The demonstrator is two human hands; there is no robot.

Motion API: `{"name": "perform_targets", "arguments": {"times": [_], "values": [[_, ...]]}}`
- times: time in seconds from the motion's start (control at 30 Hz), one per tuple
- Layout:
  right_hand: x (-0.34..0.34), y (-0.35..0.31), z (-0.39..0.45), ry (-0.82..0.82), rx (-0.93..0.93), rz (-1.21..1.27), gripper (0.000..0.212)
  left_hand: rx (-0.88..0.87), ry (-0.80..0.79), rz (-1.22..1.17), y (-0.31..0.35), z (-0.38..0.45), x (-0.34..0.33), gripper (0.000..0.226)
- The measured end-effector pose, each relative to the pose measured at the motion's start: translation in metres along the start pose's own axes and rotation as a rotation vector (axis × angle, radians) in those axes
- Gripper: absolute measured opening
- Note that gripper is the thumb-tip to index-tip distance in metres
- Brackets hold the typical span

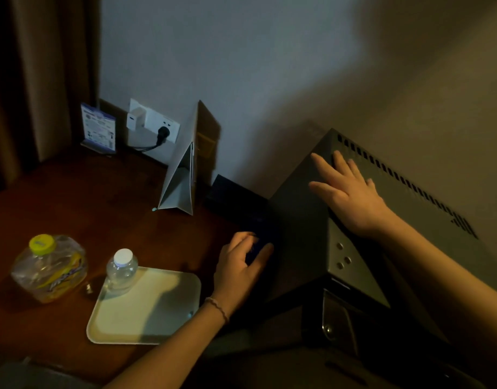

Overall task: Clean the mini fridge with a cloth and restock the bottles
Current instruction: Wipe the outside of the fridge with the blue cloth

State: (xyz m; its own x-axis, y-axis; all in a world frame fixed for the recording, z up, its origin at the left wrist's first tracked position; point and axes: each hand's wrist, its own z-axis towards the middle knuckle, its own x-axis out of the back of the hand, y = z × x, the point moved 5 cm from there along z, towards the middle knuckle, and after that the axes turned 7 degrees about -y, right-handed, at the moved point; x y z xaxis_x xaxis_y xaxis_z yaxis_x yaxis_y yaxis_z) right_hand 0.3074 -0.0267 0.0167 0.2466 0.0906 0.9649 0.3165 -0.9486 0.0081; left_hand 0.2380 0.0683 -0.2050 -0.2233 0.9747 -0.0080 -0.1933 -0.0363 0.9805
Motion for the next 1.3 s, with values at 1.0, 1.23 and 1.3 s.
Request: {"name": "perform_targets", "arguments": {"times": [1.0, 1.23, 1.3], "values": [[0.0, 0.002, 0.004, -0.013, 0.042, 0.055, 0.072, 0.372, -0.184, 0.151, -0.123, 0.182, -0.051, 0.072], [0.002, 0.001, 0.003, -0.012, 0.054, 0.078, 0.062, 0.325, -0.101, 0.068, -0.108, 0.108, -0.029, 0.053], [0.002, 0.0, 0.003, -0.004, 0.053, 0.071, 0.063, 0.263, -0.076, 0.011, -0.085, 0.085, -0.02, 0.042]]}}
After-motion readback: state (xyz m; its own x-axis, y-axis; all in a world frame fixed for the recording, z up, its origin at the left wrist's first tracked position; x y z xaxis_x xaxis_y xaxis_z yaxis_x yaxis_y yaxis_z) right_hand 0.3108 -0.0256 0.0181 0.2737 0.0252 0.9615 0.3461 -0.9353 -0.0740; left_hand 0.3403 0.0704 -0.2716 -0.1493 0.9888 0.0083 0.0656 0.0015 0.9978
